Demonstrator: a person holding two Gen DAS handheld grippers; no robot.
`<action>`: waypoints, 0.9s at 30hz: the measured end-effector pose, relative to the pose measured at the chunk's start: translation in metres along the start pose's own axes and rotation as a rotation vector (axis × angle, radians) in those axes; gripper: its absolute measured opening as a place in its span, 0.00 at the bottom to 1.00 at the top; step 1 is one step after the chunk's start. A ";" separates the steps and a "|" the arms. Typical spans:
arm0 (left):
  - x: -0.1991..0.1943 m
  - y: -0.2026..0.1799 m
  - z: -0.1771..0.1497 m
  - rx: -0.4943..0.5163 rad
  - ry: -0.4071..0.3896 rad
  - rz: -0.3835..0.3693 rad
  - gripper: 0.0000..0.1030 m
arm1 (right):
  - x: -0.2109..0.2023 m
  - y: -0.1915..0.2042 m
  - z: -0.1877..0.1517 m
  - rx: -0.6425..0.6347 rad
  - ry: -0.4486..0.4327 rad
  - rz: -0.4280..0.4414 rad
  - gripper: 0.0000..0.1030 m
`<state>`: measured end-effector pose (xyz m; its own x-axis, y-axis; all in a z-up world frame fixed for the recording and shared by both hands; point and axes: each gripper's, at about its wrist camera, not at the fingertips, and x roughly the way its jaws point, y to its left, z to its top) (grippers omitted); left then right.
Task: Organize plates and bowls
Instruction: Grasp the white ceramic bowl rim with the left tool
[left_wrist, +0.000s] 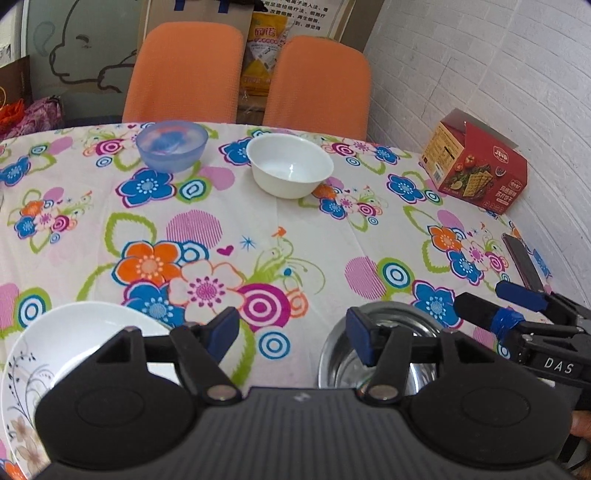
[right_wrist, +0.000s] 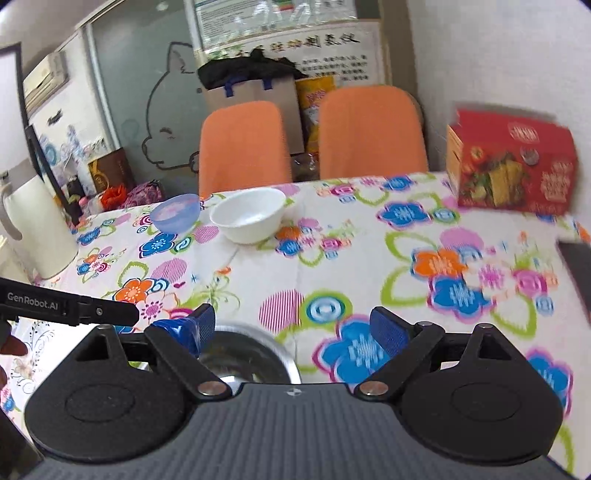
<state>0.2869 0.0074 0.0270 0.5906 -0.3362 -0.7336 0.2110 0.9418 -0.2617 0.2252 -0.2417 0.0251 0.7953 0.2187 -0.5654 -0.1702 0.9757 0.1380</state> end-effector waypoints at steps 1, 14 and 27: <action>0.004 0.005 0.008 -0.011 0.002 -0.001 0.55 | 0.005 0.002 0.009 -0.028 0.001 -0.001 0.76; 0.091 0.071 0.110 -0.425 0.048 -0.108 0.55 | 0.138 0.010 0.096 -0.145 0.122 0.052 0.76; 0.179 0.073 0.144 -0.572 0.099 -0.036 0.55 | 0.251 0.012 0.104 -0.250 0.200 0.025 0.76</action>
<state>0.5203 0.0157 -0.0328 0.5095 -0.3926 -0.7657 -0.2410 0.7892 -0.5649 0.4828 -0.1762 -0.0305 0.6632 0.2172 -0.7162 -0.3462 0.9375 -0.0362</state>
